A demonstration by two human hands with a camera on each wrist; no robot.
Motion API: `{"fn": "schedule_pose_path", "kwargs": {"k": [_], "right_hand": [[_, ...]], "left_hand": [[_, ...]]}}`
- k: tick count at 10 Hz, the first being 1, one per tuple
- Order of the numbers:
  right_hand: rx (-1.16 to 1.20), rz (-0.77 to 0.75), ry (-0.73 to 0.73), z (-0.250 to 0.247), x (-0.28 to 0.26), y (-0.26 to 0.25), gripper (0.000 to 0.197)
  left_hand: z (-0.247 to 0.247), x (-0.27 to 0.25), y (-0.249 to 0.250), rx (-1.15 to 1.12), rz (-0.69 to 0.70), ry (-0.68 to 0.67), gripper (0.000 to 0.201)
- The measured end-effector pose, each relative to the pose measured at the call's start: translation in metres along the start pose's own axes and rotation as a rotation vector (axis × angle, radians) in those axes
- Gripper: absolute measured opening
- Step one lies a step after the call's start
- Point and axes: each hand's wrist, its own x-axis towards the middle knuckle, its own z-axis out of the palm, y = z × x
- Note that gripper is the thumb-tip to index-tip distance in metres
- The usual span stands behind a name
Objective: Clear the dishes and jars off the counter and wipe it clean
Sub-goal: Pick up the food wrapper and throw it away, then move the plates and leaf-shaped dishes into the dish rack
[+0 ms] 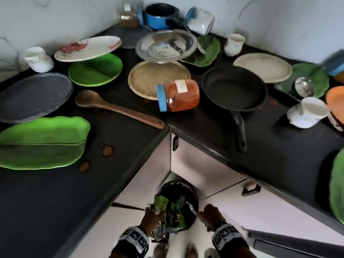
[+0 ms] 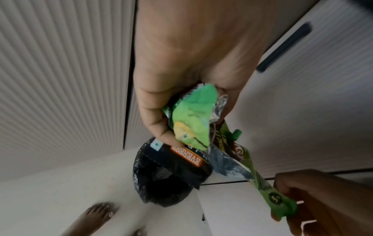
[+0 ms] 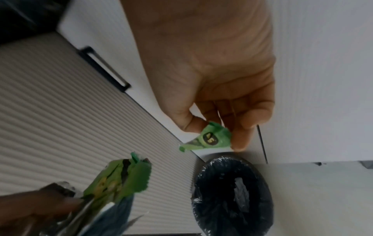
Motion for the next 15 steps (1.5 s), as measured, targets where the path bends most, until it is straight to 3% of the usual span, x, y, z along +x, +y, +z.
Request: {"fn": "schedule_pose_path", "kwargs": {"k": [1,2,3,4,5,6,7,8,9,10,12,13,15], "right_hand": [[-0.023,0.036,0.041,0.022,0.057,0.014,0.044],[-0.042,0.051,0.073,0.038,0.113,0.017,0.035],[-0.086,0.062,0.098,0.055,0.165,0.024,0.052],[-0.049,0.047,0.097,0.075,0.211,0.032,0.056],[-0.091,0.016,0.02,0.086,0.233,0.036,0.043],[-0.084,-0.008,-0.052,0.089,0.235,0.039,0.022],[-0.014,-0.025,0.013,0.086,0.227,0.04,0.029],[0.079,-0.011,-0.01,0.071,0.194,0.025,0.022],[0.169,-0.049,-0.033,0.057,0.15,0.003,0.009],[0.277,-0.117,-0.049,0.038,0.098,-0.026,0.015],[0.371,-0.458,0.105,-0.011,-0.021,-0.075,0.031],[0.329,-0.613,0.196,-0.04,-0.084,-0.09,0.037],[0.293,-0.823,0.148,-0.087,-0.176,-0.122,0.022]], "left_hand": [[0.011,0.049,-0.035,0.133,-0.077,-0.014,0.039],[0.021,0.131,-0.089,0.182,-0.08,0.048,0.082],[0.034,0.215,-0.143,0.248,-0.066,0.036,0.1],[0.052,0.201,-0.113,0.323,-0.103,-0.046,0.095],[0.066,0.209,-0.109,0.481,-0.102,-0.158,0.085],[0.061,0.212,-0.111,0.109,-0.229,-0.084,0.078],[0.05,0.198,-0.101,0.057,-0.192,-0.086,0.055],[0.041,0.17,-0.083,0.086,-0.202,-0.048,0.022],[0.037,0.135,-0.057,0.098,-0.123,-0.044,0.019],[0.037,0.087,-0.012,0.155,0.005,-0.099,0.023],[0.04,-0.031,0.099,0.211,0.332,-0.106,0.033],[0.034,-0.09,0.144,0.136,0.423,-0.077,0.017],[0.008,-0.182,0.201,-0.004,0.582,-0.063,0.028]]}}
